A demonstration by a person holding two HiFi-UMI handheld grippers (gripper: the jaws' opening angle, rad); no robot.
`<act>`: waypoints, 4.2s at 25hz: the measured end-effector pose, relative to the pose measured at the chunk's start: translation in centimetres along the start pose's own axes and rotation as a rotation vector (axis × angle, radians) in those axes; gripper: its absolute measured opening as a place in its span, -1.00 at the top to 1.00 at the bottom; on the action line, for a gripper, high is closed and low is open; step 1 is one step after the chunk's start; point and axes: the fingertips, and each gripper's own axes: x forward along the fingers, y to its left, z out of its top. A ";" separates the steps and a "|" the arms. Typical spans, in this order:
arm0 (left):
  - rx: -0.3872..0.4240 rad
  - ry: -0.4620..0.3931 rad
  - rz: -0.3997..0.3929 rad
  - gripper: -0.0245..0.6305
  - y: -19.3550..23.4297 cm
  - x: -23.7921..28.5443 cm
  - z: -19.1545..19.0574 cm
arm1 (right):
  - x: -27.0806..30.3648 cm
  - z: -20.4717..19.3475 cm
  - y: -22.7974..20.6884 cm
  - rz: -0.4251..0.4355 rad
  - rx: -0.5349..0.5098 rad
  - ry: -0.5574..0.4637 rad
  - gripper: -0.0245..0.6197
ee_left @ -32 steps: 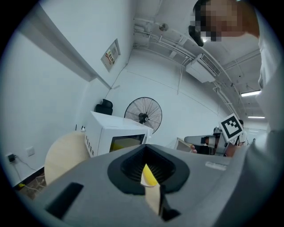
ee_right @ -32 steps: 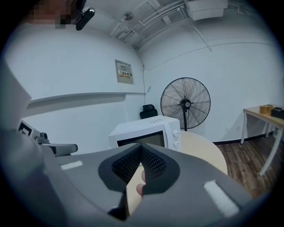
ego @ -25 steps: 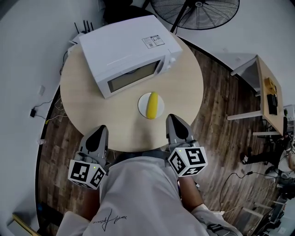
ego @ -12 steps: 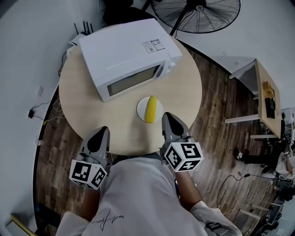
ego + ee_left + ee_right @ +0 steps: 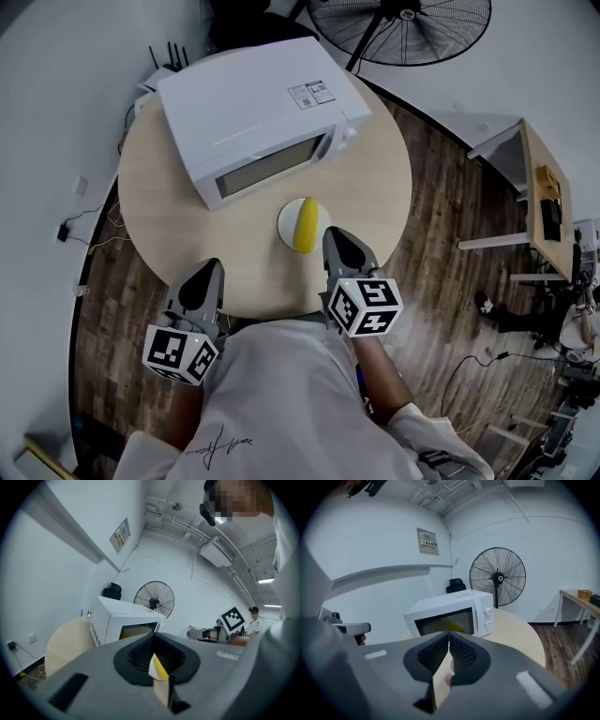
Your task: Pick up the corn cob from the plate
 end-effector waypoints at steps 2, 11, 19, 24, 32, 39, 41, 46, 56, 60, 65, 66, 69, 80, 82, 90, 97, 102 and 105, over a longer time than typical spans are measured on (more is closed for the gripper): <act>-0.004 0.001 0.005 0.93 0.0 0.2 -0.1 | 0.5 -0.5 -0.2 0.000 -0.011 0.018 0.84; -0.010 0.033 0.023 0.93 -0.5 1.0 -1.4 | 2.4 -2.4 -1.4 -0.014 -0.024 0.065 0.81; -0.010 0.040 0.046 0.93 -0.5 1.5 -1.5 | 3.3 -3.7 -2.5 -0.006 -0.026 0.112 0.77; -0.005 0.059 0.048 0.93 -1.0 2.0 -2.0 | 4.2 -4.6 -2.7 0.014 -0.033 0.141 0.71; -0.008 0.076 0.040 0.93 -2.0 3.0 -2.3 | 5.5 -5.5 -3.8 0.015 -0.011 0.170 0.67; -0.014 0.086 0.045 0.93 -2.4 3.6 -2.7 | 6.4 -7.0 -4.6 0.017 0.030 0.208 0.62; -0.015 0.088 0.046 0.93 -2.4 3.8 -2.7 | 6.7 -7.5 -4.8 0.017 0.042 0.220 0.60; -0.005 0.089 0.051 0.93 -2.6 4.1 -2.8 | 7.3 -8.7 -5.2 0.017 0.087 0.257 0.56; -0.013 0.111 0.077 0.93 -2.1 4.1 -3.8 | 8.9 -10.5 -5.8 -0.007 0.128 0.305 0.41; -0.010 0.116 0.086 0.93 -1.8 4.0 -3.9 | 9.6 -11.5 -5.9 -0.008 0.157 0.329 0.36; -0.032 0.117 0.084 0.93 -1.5 4.2 -4.0 | 10.2 -12.8 -6.6 -0.041 0.161 0.362 0.29; -0.037 0.119 0.086 0.93 -1.4 4.2 -4.1 | 10.3 -13.2 -6.8 -0.048 0.163 0.373 0.28; -0.058 0.130 0.091 0.93 -1.0 4.4 -4.6 | 10.7 -13.9 -7.3 -0.076 0.172 0.405 0.27; -0.106 0.146 0.100 0.93 -0.3 4.3 -5.3 | 12.4 -15.2 -7.4 -0.098 0.177 0.454 0.10; -0.111 0.146 0.109 0.93 0.0 4.2 -5.3 | 12.8 -15.5 -7.4 -0.102 0.176 0.462 0.09; -0.130 0.165 0.132 0.93 0.7 3.9 -6.0 | 14.8 -17.2 -8.2 -0.133 0.183 0.522 0.08; -0.144 0.164 0.132 0.93 0.9 4.0 -5.8 | 15.6 -18.6 -8.5 -0.163 0.208 0.551 0.07; -0.144 0.171 0.135 0.93 1.1 4.0 -5.9 | 16.3 -19.2 -8.7 -0.185 0.227 0.566 0.07; -0.143 0.173 0.132 0.93 1.1 4.0 -5.9 | 16.6 -19.3 -8.9 -0.204 0.246 0.568 0.07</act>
